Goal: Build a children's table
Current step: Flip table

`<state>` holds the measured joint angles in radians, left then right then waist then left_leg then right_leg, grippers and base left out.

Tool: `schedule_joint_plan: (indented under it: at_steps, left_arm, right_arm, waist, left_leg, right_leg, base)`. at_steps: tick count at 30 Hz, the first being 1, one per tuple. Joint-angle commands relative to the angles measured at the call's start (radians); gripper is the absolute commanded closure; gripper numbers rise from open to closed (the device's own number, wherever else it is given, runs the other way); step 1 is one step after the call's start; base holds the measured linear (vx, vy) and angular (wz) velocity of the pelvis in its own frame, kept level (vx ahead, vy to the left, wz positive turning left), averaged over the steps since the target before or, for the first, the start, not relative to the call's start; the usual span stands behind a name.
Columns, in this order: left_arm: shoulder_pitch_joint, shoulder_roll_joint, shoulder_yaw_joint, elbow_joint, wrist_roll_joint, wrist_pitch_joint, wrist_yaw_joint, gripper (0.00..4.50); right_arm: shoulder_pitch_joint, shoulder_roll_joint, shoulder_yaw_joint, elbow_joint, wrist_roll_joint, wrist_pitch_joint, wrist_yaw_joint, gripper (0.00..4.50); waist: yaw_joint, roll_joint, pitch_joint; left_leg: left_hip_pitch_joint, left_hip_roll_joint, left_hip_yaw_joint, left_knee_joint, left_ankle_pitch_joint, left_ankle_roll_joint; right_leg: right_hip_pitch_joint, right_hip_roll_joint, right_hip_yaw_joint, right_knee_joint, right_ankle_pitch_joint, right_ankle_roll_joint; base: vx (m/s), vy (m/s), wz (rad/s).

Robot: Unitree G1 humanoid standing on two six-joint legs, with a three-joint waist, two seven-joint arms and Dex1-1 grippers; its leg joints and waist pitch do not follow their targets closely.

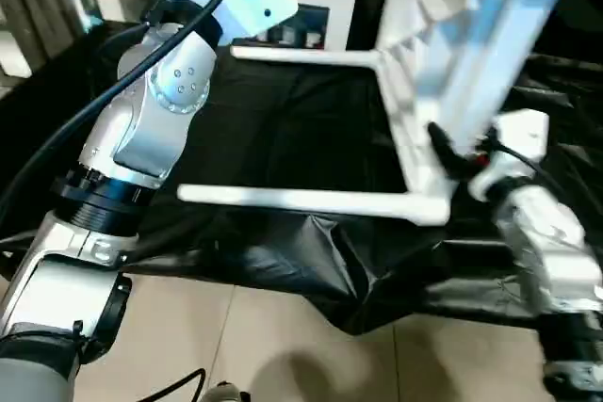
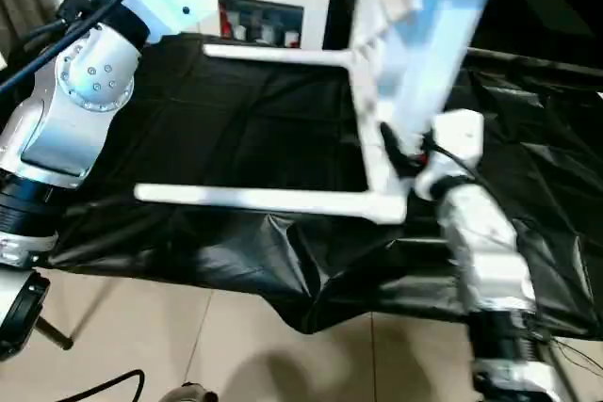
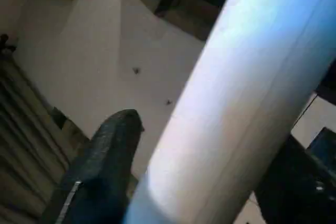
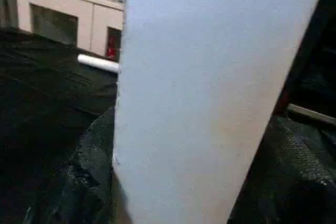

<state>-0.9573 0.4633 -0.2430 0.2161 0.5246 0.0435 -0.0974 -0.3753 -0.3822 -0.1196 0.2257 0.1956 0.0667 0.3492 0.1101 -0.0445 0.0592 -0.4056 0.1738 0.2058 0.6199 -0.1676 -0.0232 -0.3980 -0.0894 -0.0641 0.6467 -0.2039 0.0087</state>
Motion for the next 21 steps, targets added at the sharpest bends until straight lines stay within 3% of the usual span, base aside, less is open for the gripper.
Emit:
schedule_joint_plan:
  at_steps: [1,2,4,7,9,10,12,14,16,17,18,21]
  left_arm:
    - [-0.003,-0.005,-0.023,0.053,-0.011,0.014,-0.052,1.61]
    - [0.005,-0.010,-0.032,0.045,-0.015,0.007,-0.065,1.71]
    - [0.018,-0.026,-0.044,0.028,-0.022,0.001,-0.087,1.82]
    - [0.033,-0.042,-0.056,-0.002,-0.025,0.009,-0.106,1.97]
    - [0.044,-0.054,-0.064,-0.026,-0.025,0.021,-0.120,2.03]
    - [0.046,-0.058,-0.066,-0.031,-0.024,0.025,-0.124,2.07]
    - [0.059,-0.065,-0.075,-0.054,-0.021,0.040,-0.144,2.10]
    - [0.065,-0.069,-0.074,-0.065,-0.018,0.050,-0.152,2.14]
    - [0.070,-0.074,-0.072,-0.072,-0.016,0.065,-0.159,2.15]
    - [0.072,-0.075,-0.071,-0.075,-0.014,0.071,-0.162,2.15]
    - [0.072,-0.075,-0.071,-0.075,-0.014,0.071,-0.162,2.15]
    - [0.079,-0.083,-0.058,-0.090,0.002,0.108,-0.171,2.17]
  right_arm:
    - [0.009,-0.041,0.065,-0.093,-0.059,-0.026,0.094,1.33]
    - [0.005,-0.049,0.103,-0.083,-0.117,-0.029,0.073,1.33]
    - [-0.005,-0.024,0.141,-0.071,-0.161,-0.011,0.019,1.33]
    - [-0.017,0.037,0.158,-0.057,-0.145,-0.002,-0.013,1.33]
    - [-0.032,0.074,0.175,-0.033,-0.161,-0.009,-0.043,0.95]
    - [-0.038,0.086,0.177,-0.024,-0.162,-0.010,-0.052,0.86]
    - [-0.071,0.137,0.168,0.023,-0.168,-0.015,-0.111,0.83]
    - [-0.091,0.169,0.159,0.047,-0.173,-0.024,-0.152,0.43]
    - [-0.105,0.196,0.149,0.065,-0.175,-0.033,-0.187,0.41]
    - [-0.108,0.207,0.144,0.069,-0.178,-0.035,-0.195,0.41]
    - [-0.108,0.207,0.144,0.069,-0.178,-0.035,-0.195,0.41]
    - [-0.082,0.250,0.122,0.057,-0.158,-0.077,-0.189,0.41]
  waist:
    - [-0.008,0.003,-0.069]
    - [-0.009,0.002,-0.069]
    - [-0.010,0.000,-0.067]
    - [-0.017,0.000,-0.067]
    - [-0.024,0.005,-0.066]
    - [-0.027,0.001,-0.066]
    - [-0.035,0.006,-0.065]
    - [-0.037,0.001,-0.065]
    - [-0.044,0.003,-0.064]
    - [-0.046,-0.003,-0.065]
    - [-0.047,0.001,-0.064]
    - [-0.049,-0.002,-0.066]
  left_leg:
    - [0.038,0.058,-0.039,-0.080,-0.273,-0.041]
    - [0.038,0.057,-0.039,-0.080,-0.275,-0.041]
    - [0.038,0.056,-0.039,-0.081,-0.282,-0.046]
    - [0.039,0.056,-0.041,-0.082,-0.313,-0.049]
    - [0.041,0.057,-0.044,-0.084,-0.326,-0.054]
    - [0.039,0.057,-0.045,-0.085,-0.332,-0.056]
    - [0.038,0.057,-0.048,-0.088,-0.352,-0.065]
    - [0.039,0.055,-0.049,-0.088,-0.371,-0.071]
    - [0.042,0.055,-0.051,-0.089,-0.395,-0.077]
    - [0.044,0.056,-0.050,-0.089,-0.405,-0.078]
    - [0.046,0.056,-0.050,-0.088,-0.409,-0.076]
    - [0.040,0.056,-0.049,-0.089,-0.384,-0.068]
  right_leg:
    - [0.028,-0.063,0.047,-0.095,-0.228,-0.152]
    - [0.029,-0.062,0.047,-0.095,-0.231,-0.150]
    - [0.026,-0.062,0.046,-0.097,-0.260,-0.143]
    - [0.023,-0.066,0.048,-0.102,-0.311,-0.135]
    - [0.019,-0.064,0.047,-0.103,-0.327,-0.133]
    - [0.020,-0.064,0.046,-0.102,-0.328,-0.135]
    - [0.018,-0.065,0.045,-0.103,-0.341,-0.134]
    - [0.018,-0.066,0.044,-0.105,-0.370,-0.126]
    - [0.012,-0.066,0.044,-0.109,-0.390,-0.120]
    - [0.011,-0.065,0.045,-0.110,-0.395,-0.115]
    - [0.008,-0.066,0.046,-0.110,-0.392,-0.115]
    - [0.013,-0.066,0.047,-0.106,-0.362,-0.116]
  base:
    - [0.000,0.000,0.00]
    - [0.000,0.000,0.00]
    - [0.000,0.000,0.00]
    - [0.000,0.000,0.00]
    - [0.000,0.000,0.00]
    - [0.000,0.000,0.00]
    - [0.000,0.000,0.00]
    - [0.000,0.000,0.00]
    - [0.000,0.000,0.00]
    - [0.000,0.000,0.00]
    - [0.000,0.000,0.00]
    - [0.000,0.000,0.00]
